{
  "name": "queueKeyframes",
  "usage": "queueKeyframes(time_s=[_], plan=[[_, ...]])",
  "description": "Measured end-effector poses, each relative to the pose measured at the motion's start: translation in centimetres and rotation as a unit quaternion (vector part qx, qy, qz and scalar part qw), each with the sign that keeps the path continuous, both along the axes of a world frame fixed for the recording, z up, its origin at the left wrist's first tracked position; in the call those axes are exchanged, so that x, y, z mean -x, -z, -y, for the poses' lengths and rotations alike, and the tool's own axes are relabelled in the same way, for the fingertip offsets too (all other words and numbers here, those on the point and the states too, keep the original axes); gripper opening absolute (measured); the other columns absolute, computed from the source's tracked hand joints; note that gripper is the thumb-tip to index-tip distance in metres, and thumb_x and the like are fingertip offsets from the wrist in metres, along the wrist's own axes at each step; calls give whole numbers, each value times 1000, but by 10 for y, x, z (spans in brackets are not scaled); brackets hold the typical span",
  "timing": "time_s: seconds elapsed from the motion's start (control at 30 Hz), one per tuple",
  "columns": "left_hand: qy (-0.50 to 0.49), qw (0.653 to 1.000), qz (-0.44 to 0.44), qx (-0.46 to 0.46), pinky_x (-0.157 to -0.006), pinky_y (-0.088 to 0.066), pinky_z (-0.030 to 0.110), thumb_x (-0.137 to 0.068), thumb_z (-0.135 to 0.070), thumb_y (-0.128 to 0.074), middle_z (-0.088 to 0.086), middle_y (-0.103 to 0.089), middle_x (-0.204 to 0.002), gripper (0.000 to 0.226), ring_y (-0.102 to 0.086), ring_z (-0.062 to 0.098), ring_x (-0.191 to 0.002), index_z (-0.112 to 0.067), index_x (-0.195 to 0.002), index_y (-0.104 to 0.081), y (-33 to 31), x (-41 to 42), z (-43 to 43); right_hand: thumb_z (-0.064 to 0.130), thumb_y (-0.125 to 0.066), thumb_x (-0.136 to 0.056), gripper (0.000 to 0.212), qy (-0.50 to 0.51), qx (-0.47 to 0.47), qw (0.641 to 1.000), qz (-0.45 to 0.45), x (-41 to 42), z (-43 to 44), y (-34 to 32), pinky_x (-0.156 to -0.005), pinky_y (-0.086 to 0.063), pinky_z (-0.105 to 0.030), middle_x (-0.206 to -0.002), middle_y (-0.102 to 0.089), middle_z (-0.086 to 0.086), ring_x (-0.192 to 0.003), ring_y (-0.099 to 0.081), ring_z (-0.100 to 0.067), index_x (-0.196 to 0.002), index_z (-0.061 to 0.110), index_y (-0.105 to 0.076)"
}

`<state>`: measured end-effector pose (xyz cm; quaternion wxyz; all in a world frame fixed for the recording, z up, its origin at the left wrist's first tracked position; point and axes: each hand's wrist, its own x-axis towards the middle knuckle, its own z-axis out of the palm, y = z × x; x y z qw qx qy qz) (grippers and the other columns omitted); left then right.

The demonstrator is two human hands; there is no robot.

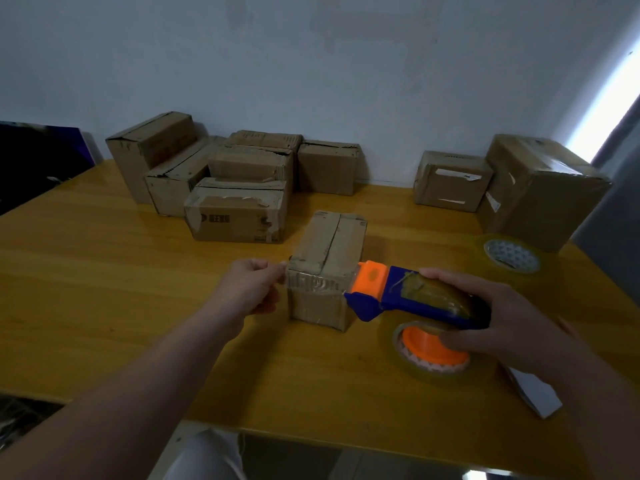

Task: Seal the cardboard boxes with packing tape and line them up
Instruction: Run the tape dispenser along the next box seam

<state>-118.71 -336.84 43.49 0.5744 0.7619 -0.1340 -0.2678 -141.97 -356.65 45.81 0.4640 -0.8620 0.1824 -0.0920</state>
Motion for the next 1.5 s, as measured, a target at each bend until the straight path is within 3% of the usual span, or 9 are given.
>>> queueKeyframes(time_s=[0.2,0.3,0.37,0.47,0.63,0.77,0.97,1.27,1.5], plan=[[30,994,60,-86,-68,-48,33,-97,-24,-51,13,-64,-80,26,-57,22,-71,-6,-83,-62,7,3,-5,1,-82,-66,80,11,2,1000,-4,0,-4,-2,-76,-57,-29,-119,-59,16,-92,-64,-5,-121,53,-54],[-54,991,122,21,-85,-53,37,-95,-19,-53,4,-68,-94,18,-63,16,-89,-18,-86,-68,3,12,-7,1,-82,-66,81,18,4,1000,-3,0,-6,-2,-80,-57,-36,-117,-60,17,-92,-65,-8,-119,55,-55],[-46,988,118,92,-93,-50,31,-98,-17,-47,-1,-66,-111,22,-60,10,-103,-23,-106,-66,-1,23,-8,0,-81,-66,80,19,2,1000,2,0,-7,-2,-78,-57,-31,-116,-60,17,-92,-64,-6,-118,55,-55],[31,987,139,69,-108,-38,38,-99,-19,-40,-3,-49,-140,40,-45,13,-127,-24,-139,-46,3,36,-10,-2,-81,-66,80,20,-2,1000,9,-1,-9,-2,-70,-53,-18,-117,-59,18,-92,-63,0,-119,52,-55],[86,979,183,-6,-106,-23,27,-100,-26,-39,-12,-22,-155,57,-24,9,-139,-29,-152,-16,-2,32,-13,3,-84,-65,79,25,-4,999,22,-3,-17,2,-64,-50,-13,-114,-60,17,-88,-63,0,-119,53,-55],[222,866,430,-124,-119,0,32,-89,-47,-23,-15,-2,-155,66,0,-2,-141,-32,-150,-5,-9,25,-11,13,-85,-63,76,24,0,999,38,-7,-27,5,-63,-49,-13,-110,-63,15,-84,-64,0,-122,50,-54],[370,728,540,-204,-113,6,21,-77,-54,-5,-6,-15,-159,80,-7,0,-143,-26,-152,-11,-21,20,0,34,-76,-55,76,22,19,999,30,-9,-29,5,-67,-56,-25,-107,-60,20,-87,-64,-2,-123,56,-50],[378,732,528,-209,-111,-3,19,-73,-57,-9,-8,-21,-157,83,-11,-8,-134,-30,-151,-15,-21,14,1,18,-85,-66,77,9,32,999,30,7,-16,-7,-72,-57,-24,-106,-60,33,-91,-64,-1,-118,63,-51],[382,748,503,-205,-113,-4,20,-74,-53,-26,-15,-25,-153,78,-13,-11,-132,-32,-149,-22,-29,15,4,21,-84,-66,75,-17,74,997,-5,17,-8,-32,-65,-53,-17,-99,-63,19,-85,-63,-1,-114,67,-48]])
